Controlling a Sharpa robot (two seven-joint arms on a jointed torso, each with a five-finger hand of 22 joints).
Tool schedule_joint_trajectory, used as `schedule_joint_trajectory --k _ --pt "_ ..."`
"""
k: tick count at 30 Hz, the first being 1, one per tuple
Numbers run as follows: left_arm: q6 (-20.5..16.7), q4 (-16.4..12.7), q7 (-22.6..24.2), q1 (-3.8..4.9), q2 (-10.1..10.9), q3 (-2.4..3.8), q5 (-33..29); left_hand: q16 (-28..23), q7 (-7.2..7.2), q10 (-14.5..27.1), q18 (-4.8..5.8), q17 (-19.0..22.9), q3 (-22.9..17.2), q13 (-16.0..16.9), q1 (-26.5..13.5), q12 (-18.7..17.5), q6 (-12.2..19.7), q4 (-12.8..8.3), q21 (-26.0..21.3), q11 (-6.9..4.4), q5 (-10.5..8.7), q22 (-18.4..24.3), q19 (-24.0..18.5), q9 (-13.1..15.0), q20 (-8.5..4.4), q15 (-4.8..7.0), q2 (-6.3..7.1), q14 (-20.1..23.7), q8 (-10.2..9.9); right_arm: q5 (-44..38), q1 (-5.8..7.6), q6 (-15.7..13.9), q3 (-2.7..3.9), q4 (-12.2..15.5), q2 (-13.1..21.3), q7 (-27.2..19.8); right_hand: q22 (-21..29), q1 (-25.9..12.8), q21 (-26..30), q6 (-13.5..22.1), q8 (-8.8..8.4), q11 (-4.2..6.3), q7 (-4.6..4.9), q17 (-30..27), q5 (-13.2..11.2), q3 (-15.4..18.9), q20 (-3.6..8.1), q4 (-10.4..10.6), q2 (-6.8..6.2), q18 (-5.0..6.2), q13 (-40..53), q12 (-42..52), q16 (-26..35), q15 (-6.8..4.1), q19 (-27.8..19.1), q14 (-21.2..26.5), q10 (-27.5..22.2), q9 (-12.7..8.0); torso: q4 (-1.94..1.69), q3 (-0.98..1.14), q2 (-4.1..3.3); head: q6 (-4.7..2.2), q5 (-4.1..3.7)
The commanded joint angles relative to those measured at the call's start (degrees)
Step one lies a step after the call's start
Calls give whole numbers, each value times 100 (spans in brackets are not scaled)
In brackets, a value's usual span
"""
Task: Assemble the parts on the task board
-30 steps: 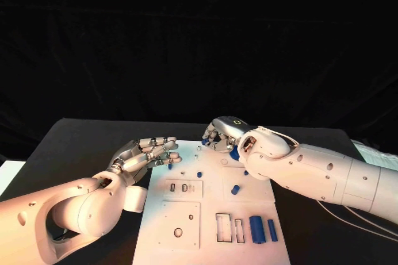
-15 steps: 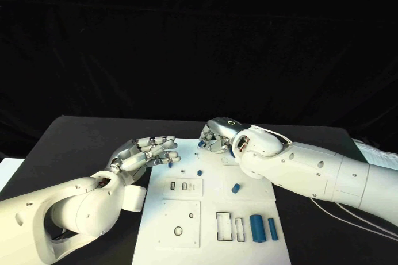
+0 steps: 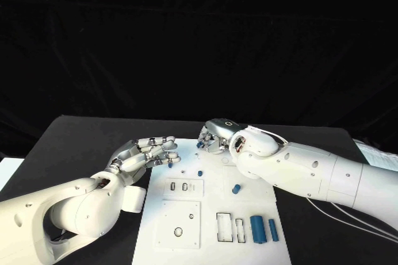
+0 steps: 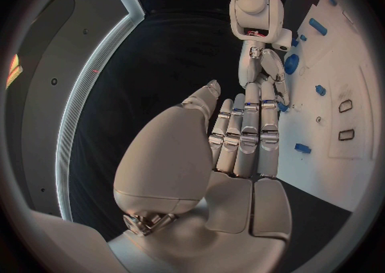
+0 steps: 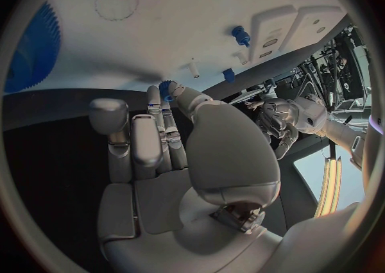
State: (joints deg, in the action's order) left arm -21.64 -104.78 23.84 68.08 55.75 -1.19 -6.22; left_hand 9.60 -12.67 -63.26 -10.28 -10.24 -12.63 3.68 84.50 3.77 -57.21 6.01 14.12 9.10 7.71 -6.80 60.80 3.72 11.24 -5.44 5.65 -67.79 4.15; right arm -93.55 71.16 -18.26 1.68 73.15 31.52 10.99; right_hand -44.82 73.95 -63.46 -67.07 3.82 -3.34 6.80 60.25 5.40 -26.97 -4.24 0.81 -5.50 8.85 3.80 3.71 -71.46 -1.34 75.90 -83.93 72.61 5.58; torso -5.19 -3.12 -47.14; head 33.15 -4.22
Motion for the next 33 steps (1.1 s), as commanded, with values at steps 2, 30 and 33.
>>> schedule_joint_trajectory --k 2,30,33 --pt "139 -21 18 14 -4 5 -9 -38 -12 50 10 -12 2 -1 9 -24 24 -43 -29 2 -19 8 24 -5 -2 -11 -7 -22 -36 -194 -8 47 -6 -44 -57 246 -7 -48 -36 -6 20 -9 32 -11 4 0 -14 54 -27 -105 -9 -23 -23 -11 -31 -196 -34 41 -2 -9 -7 -10 5" --pt "144 -8 -9 30 68 4 -9 -41 -12 56 11 -15 2 0 9 -24 28 -49 -32 3 -20 9 25 -5 -2 -12 -6 -23 -38 724 4 -3 116 1092 1208 284 -225 95 -235 803 45 27 136 -161 353 664 -75 303 -388 -116 267 735 -3 -6 -69 -161 401 -143 76 -3 0 -102 8" --pt "148 -9 -12 31 77 4 -10 -41 -12 56 11 -15 2 0 9 -24 28 -49 -32 3 -20 9 25 -5 -2 -12 -6 -23 -38 1075 15 141 137 1236 1494 385 -673 29 -542 820 14 159 31 299 433 877 67 381 -552 -193 596 1125 -320 -129 119 -253 941 -157 111 1 12 -120 -8"
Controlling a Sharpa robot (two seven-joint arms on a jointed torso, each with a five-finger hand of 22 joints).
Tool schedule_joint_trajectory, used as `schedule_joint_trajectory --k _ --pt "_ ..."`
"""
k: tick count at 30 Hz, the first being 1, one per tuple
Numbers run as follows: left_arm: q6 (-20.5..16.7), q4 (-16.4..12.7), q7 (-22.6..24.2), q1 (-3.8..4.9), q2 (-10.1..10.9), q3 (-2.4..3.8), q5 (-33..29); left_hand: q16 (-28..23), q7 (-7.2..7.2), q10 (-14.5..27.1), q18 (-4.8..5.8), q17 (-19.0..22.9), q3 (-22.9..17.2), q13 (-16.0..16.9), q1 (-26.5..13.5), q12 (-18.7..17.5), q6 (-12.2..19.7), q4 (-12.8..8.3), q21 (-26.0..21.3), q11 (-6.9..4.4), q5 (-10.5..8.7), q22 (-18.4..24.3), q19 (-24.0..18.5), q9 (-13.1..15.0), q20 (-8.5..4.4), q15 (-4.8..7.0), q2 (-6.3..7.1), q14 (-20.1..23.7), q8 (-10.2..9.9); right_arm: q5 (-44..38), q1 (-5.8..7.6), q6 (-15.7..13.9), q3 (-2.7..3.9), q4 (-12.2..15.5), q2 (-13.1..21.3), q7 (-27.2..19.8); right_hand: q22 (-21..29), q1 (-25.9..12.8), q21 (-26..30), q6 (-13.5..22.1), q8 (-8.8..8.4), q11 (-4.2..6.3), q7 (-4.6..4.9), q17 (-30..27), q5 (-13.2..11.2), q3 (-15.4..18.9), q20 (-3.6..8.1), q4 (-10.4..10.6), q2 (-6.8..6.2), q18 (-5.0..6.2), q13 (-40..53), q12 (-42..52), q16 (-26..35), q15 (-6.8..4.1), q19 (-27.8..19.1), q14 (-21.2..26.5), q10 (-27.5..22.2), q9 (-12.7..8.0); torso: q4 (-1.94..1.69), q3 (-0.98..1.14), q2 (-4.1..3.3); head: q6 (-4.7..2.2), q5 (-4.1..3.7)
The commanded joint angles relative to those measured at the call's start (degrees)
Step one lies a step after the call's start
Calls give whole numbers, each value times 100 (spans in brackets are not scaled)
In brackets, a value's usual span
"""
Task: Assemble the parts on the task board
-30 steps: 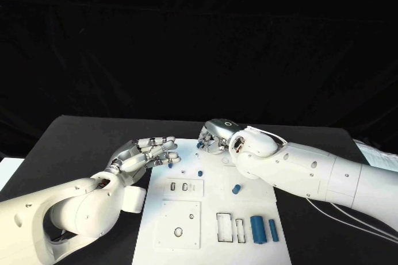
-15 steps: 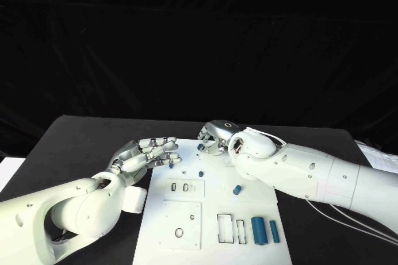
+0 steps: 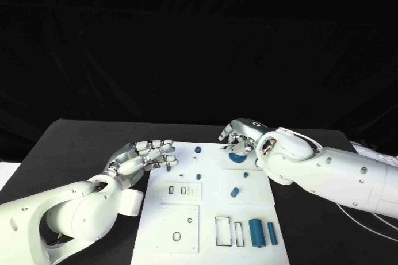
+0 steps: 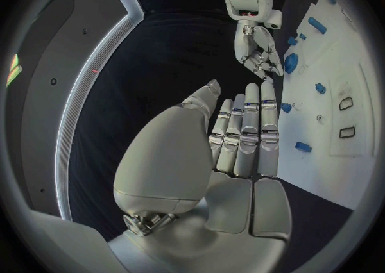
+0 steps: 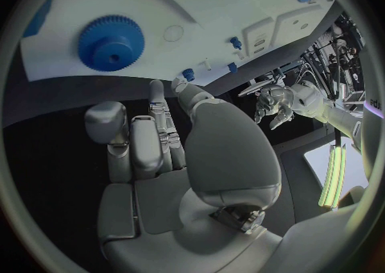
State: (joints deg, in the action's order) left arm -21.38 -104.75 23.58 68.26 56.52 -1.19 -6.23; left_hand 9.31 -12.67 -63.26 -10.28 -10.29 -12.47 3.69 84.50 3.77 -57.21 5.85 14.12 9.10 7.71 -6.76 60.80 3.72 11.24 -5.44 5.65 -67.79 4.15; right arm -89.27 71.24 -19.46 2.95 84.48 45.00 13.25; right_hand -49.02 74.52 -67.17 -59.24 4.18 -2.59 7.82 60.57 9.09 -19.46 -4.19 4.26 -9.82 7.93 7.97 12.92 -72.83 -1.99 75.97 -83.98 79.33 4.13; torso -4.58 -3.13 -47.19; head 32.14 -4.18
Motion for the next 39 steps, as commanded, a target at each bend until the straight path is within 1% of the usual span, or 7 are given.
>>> schedule_joint_trajectory --k 1,3,6,8,10,18,39 --pt "126 -12 13 12 2 4 -10 -12 -12 56 11 -10 -14 -1 9 -24 29 -33 -32 3 -20 5 26 -6 -2 -12 -6 -23 -38 731 8 313 15 132 227 196 -539 -66 -350 63 -26 109 -101 605 139 256 95 67 -179 -153 353 409 -400 -84 221 -304 443 -16 61 3 21 -20 -11" --pt "132 -10 11 13 2 4 -10 -12 -12 56 11 -10 -14 -1 9 -24 29 -33 -32 3 -20 5 26 -6 -2 -12 -6 -23 -38 837 11 414 20 154 343 268 -948 -82 -618 129 -25 151 -128 1131 294 561 139 146 -202 -226 1506 1501 -739 -110 368 -373 575 -18 70 9 23 -22 -9" --pt "138 -5 8 13 1 4 -10 -12 -12 56 11 -10 -14 -1 9 -24 29 -33 -32 3 -20 5 26 -6 -2 -12 -6 -23 -38 911 12 544 24 143 442 359 -1318 54 -873 210 5 173 -125 1680 392 1100 98 334 -31 -308 3893 3689 -1084 -72 458 -417 450 -7 81 19 24 -22 -2" --pt "143 -2 5 13 0 4 -11 -17 -12 64 11 -14 -11 0 6 -24 36 -40 -35 5 -21 7 27 -6 -1 -14 -4 -23 -40 919 12 622 26 123 489 416 -1563 224 -1038 254 32 108 -40 2040 396 1504 72 539 63 -316 5227 4869 -1289 -32 492 -446 250 -1 81 23 24 -22 -3" --pt "147 1 2 13 -3 4 -11 -17 -12 64 11 -14 -11 0 6 -24 36 -40 -35 5 -21 7 27 -6 -1 -14 -4 -23 -40 906 12 680 27 96 513 465 -1680 303 -1114 288 39 41 -36 2196 386 1681 47 683 110 -324 5885 5448 -1371 3 502 -462 234 -5 70 17 19 -22 -17" --pt "163 11 -7 12 -19 3 -11 -17 -12 64 11 -14 -11 0 6 -24 36 -40 -35 5 -21 7 27 -6 -1 -14 -4 -23 -40 781 0 799 27 -62 428 546 -1804 423 -1195 289 65 14 -21 2327 529 1765 18 819 150 -346 6463 5946 -1435 16 520 -483 345 -3 58 9 15 -8 -19" --pt "182 28 -27 12 -30 3 -11 -17 -12 64 11 -14 -11 0 6 -24 36 -40 -35 5 -21 7 27 -6 -1 -14 -4 -23 -40 544 -46 907 23 -194 251 512 -1972 552 -1295 74 204 42 -61 2449 537 1767 25 824 273 -373 6949 6381 -1494 -2 561 -505 495 28 54 1 19 28 -15"
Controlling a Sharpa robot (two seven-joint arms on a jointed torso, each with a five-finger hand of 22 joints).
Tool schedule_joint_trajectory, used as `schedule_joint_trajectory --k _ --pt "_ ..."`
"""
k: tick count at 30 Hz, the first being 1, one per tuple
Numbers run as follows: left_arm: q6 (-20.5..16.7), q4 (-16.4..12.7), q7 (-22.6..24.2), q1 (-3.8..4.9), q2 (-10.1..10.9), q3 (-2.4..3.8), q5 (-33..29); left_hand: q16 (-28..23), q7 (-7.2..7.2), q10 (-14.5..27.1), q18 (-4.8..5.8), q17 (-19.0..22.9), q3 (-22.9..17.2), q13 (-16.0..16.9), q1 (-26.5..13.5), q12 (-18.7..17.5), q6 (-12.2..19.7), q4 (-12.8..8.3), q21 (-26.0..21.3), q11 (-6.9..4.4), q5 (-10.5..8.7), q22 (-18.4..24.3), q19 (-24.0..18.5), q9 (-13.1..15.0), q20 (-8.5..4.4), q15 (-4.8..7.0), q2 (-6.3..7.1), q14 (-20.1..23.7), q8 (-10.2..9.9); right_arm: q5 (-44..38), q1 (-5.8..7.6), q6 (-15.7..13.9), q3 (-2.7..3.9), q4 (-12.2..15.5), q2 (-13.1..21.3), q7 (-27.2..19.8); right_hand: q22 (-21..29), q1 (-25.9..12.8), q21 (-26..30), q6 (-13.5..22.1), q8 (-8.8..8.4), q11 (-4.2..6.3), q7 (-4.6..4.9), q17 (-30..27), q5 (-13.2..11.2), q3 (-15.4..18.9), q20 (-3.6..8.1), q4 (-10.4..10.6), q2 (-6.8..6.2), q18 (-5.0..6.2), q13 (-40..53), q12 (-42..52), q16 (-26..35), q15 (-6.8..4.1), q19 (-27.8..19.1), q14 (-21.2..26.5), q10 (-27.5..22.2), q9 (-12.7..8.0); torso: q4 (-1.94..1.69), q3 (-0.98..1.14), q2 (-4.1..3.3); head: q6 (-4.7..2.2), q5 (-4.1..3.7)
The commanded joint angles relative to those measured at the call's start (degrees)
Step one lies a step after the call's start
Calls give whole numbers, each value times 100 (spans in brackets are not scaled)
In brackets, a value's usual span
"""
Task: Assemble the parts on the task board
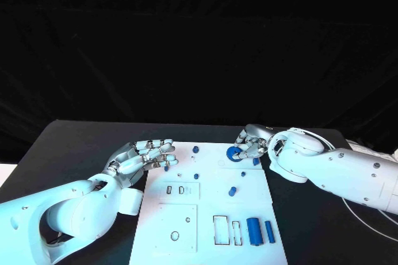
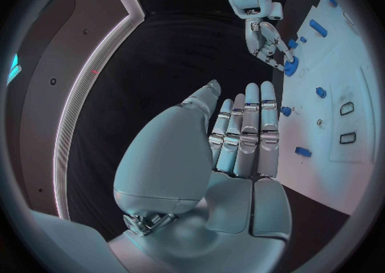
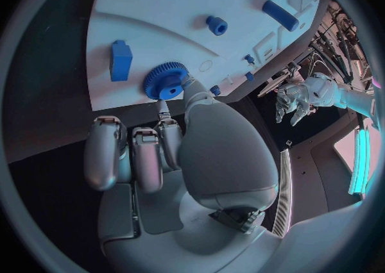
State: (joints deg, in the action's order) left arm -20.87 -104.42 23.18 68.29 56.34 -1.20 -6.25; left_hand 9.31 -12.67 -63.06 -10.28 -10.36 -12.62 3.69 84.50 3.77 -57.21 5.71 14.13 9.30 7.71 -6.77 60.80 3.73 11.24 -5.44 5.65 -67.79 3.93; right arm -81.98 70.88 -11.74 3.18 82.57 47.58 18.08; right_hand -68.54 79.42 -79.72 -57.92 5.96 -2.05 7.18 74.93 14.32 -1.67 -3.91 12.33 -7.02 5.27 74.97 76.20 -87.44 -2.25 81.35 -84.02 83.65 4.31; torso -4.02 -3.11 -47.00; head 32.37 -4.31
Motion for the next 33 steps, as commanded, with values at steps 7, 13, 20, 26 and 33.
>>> schedule_joint_trajectory --k 7,13,20,26,33 --pt "140 -3 9 9 -5 4 -9 -17 -13 44 11 -7 4 0 6 -24 36 -25 -35 -16 -21 8 27 -6 -1 -14 -4 -23 -18 -335 -25 152 0 -1 -11 75 -60 133 -66 -132 63 4 -12 1023 72 -48 7 -27 46 -112 330 117 -38 11 31 -502 83 15 4 1 -6 24 0" --pt "150 -3 7 9 -8 4 -9 -23 -12 51 12 -13 6 1 1 -21 43 -32 -40 -15 -22 10 30 -5 0 -15 -6 -24 -19 -533 -39 177 0 1 -38 108 -80 178 -77 -149 69 8 -16 1038 84 -71 11 -61 57 -116 355 134 -45 8 35 -504 87 13 -3 1 -4 36 1" --pt "152 2 6 9 -6 4 -9 -23 -12 51 12 -13 6 1 1 -21 43 -32 -40 -15 -22 10 30 -5 0 -15 -6 -24 -19 -768 -81 171 0 4 -62 155 -135 443 -108 -298 126 38 -45 1059 -262 -327 35 -213 172 -123 421 168 -54 -19 48 -507 97 24 -4 2 -6 55 9" --pt "153 4 6 9 -7 4 -9 -23 -12 51 12 -13 6 1 1 -21 43 -32 -40 -15 -22 10 30 -5 0 -15 -6 -24 -19 -1036 -110 -50 -1 60 -70 129 -242 757 -163 -608 254 122 -143 1097 -720 -836 89 -456 327 -143 600 337 -70 -85 85 -514 182 81 3 -3 -3 66 2" --pt "156 1 5 9 -11 4 -9 -23 -12 51 12 -13 6 1 1 -21 43 -32 -40 -15 -22 10 30 -5 0 -15 -6 -24 -19 -1132 -139 -505 -1 271 -79 26 -401 437 -243 -706 258 163 -190 1125 -264 -1153 128 -410 149 -174 770 502 -82 -123 149 -520 272 103 -7 -2 -1 55 -1"
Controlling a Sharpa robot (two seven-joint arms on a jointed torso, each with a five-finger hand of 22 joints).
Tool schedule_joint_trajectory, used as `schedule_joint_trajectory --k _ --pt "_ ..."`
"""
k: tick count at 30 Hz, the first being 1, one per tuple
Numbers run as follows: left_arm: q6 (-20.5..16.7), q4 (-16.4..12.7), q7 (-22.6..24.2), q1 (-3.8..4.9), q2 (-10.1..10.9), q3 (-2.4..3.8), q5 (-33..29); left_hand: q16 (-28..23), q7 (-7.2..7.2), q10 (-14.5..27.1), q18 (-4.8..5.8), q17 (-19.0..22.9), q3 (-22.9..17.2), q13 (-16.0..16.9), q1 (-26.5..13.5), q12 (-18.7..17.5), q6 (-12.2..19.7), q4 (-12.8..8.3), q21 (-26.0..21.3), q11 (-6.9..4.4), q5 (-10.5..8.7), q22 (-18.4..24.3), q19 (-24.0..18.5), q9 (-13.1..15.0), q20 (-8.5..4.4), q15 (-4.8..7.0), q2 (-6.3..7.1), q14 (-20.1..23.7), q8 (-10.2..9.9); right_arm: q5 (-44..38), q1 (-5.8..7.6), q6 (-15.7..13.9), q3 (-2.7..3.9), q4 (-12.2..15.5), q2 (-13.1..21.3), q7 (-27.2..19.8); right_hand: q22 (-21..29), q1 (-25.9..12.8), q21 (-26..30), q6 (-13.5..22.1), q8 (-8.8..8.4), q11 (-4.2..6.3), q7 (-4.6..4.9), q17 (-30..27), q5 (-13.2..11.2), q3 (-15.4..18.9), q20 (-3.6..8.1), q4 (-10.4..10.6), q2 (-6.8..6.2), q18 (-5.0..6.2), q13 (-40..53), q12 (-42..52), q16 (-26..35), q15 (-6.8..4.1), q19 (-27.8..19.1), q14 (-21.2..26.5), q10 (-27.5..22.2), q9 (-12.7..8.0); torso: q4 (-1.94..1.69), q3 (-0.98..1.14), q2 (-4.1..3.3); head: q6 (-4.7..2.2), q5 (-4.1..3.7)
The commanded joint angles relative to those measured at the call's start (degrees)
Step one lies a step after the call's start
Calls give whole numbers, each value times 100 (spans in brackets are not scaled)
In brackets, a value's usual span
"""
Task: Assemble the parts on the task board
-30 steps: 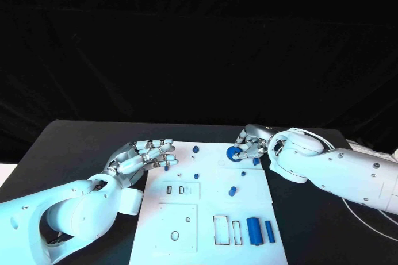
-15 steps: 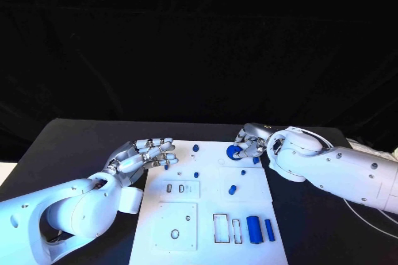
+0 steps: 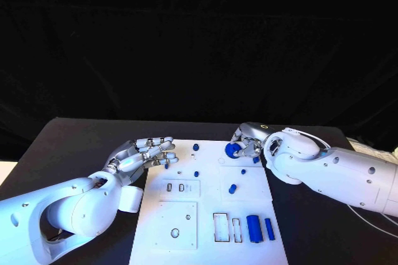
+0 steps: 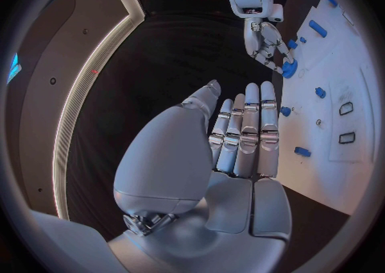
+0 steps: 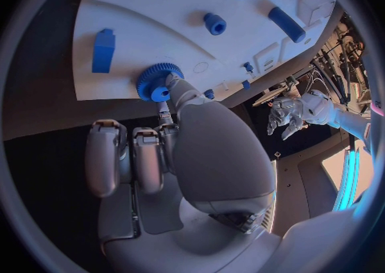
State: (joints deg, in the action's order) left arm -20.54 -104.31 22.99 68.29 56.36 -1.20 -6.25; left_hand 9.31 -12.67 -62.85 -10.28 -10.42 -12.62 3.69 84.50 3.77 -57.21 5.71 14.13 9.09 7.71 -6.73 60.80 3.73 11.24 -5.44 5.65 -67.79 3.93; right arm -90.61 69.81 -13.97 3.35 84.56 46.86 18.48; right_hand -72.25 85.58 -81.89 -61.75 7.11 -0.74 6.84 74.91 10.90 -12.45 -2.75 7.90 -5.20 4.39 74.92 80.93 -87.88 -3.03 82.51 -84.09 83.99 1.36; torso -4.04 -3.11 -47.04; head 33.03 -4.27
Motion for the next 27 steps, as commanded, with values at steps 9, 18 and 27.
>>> schedule_joint_trajectory --k 9,18,27 --pt "121 -7 19 9 -16 4 -9 -27 -9 33 12 -10 5 1 1 -20 46 -38 -43 5 -21 7 31 -5 0 -15 -10 -25 -19 -333 -9 -737 -16 429 -53 -70 -116 -437 -69 -311 97 34 -155 1090 298 -334 22 128 -163 -103 764 -19 -20 -49 68 -506 230 402 -12 -11 4 -40 1" --pt "97 0 44 9 -16 4 -9 -30 -9 35 12 -12 5 2 0 -19 47 -40 -45 5 -21 8 32 -4 0 -15 -14 -25 -18 -554 50 -674 -24 541 -362 49 -113 -517 -67 -282 65 24 -143 1048 301 -413 16 159 -198 -102 704 -109 1 -42 63 -497 197 396 -20 -9 1 -43 25" --pt "94 -3 69 9 -31 4 -9 -30 -9 35 12 -12 5 2 0 -19 47 -40 -45 5 -21 8 32 -4 0 -15 -14 -25 -18 -555 19 -525 -102 373 -835 87 -99 -540 -59 -278 56 21 -140 1028 313 -445 14 164 -203 -99 668 -160 11 -40 56 -492 178 395 -11 -2 -7 -30 71"
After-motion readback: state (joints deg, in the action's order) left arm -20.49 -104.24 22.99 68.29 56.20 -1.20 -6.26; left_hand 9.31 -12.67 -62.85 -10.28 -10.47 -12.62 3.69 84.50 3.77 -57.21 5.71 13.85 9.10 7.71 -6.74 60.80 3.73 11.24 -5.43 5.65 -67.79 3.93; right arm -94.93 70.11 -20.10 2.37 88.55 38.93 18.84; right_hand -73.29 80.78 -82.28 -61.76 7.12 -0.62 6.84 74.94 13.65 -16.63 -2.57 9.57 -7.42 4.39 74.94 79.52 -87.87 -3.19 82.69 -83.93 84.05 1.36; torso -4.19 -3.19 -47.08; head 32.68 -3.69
